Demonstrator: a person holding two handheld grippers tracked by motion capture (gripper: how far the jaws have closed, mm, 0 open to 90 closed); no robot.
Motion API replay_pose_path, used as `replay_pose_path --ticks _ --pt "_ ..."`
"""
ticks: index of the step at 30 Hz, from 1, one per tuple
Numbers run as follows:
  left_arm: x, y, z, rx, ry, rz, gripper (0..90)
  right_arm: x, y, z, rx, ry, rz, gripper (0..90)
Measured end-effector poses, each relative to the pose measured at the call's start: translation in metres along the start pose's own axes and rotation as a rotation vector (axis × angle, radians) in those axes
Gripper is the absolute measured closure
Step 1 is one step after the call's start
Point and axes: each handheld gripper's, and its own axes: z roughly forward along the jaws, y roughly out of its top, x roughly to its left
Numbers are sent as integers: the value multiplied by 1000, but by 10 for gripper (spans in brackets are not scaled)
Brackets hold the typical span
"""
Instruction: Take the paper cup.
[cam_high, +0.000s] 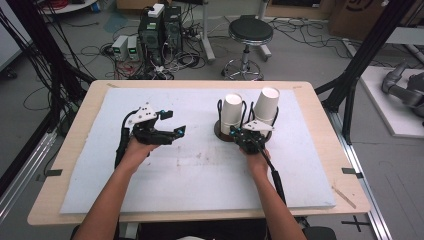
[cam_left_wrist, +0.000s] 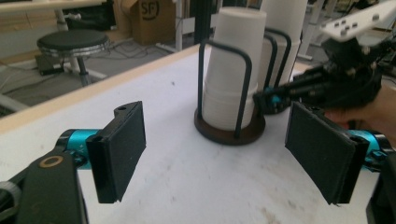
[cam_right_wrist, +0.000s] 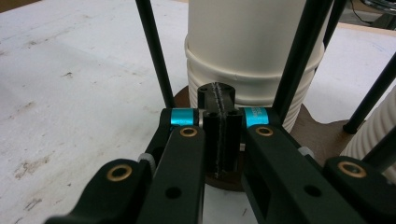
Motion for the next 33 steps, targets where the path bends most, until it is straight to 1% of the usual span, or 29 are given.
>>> replay_pose_path --ticks 1,2,3,4,6,8,10,11,12,14,15,17,18,19,20,21,22,23,25,26,27,28,29,31,32,33 --pt "2 7 4 -4 -9 8 203 0 0 0 2 0 0 900" --pt "2 7 4 -4 -9 8 203 0 0 0 2 -1 1 900" --pt "2 10 6 -11 -9 9 203 0 0 0 2 -1 1 900" --pt "3 16 11 -6 -18 9 200 0 0 0 0 1 2 900" --pt "3 20 15 -5 -30 17 200 0 0 0 1 0 2 900" --pt "3 23 18 -3 -33 19 199 0 0 0 0 0 -2 900" --pt "3 29 26 5 -44 28 199 0 0 0 2 -1 -4 900" --pt "3 29 26 5 -44 28 199 0 0 0 2 -2 -5 900" --pt "3 36 32 5 -56 34 199 0 0 0 1 -1 -6 900" --pt "2 41 39 0 -61 43 199 0 0 0 0 -1 -7 900" --pt "2 41 39 0 -61 43 199 0 0 0 0 -1 -7 900" --pt "0 51 53 -3 -70 57 199 0 0 0 1 -1 -2 900" --pt "-1 54 58 -6 -76 57 199 0 0 0 1 1 3 900" --pt "-1 54 58 -6 -76 57 199 0 0 0 2 0 1 900" --pt "-4 60 69 -13 -92 56 199 0 0 0 1 1 3 900" --pt "-6 62 75 -17 -98 64 199 0 0 0 1 3 1 900" --pt "-6 62 75 -17 -98 64 199 0 0 0 1 3 1 900" --pt "-8 67 88 6 -120 70 199 -1 0 0 3 5 2 900" --pt "-10 71 100 15 -133 74 199 -1 0 0 3 6 1 900" --pt "-10 71 100 15 -133 74 199 -1 0 0 3 6 1 900" --pt "-11 73 107 23 -139 71 199 -1 0 0 3 6 2 900" --pt "-12 77 118 38 -152 70 199 -1 0 0 4 6 2 900" --pt "-12 77 118 38 -152 70 199 -1 0 0 4 6 2 900" --pt "-12 79 129 54 -157 67 199 -1 0 0 5 7 5 900" --pt "-12 79 139 69 -158 51 199 -1 0 0 5 7 4 900" --pt "-12 79 139 69 -158 51 199 -1 0 0 5 7 4 900"
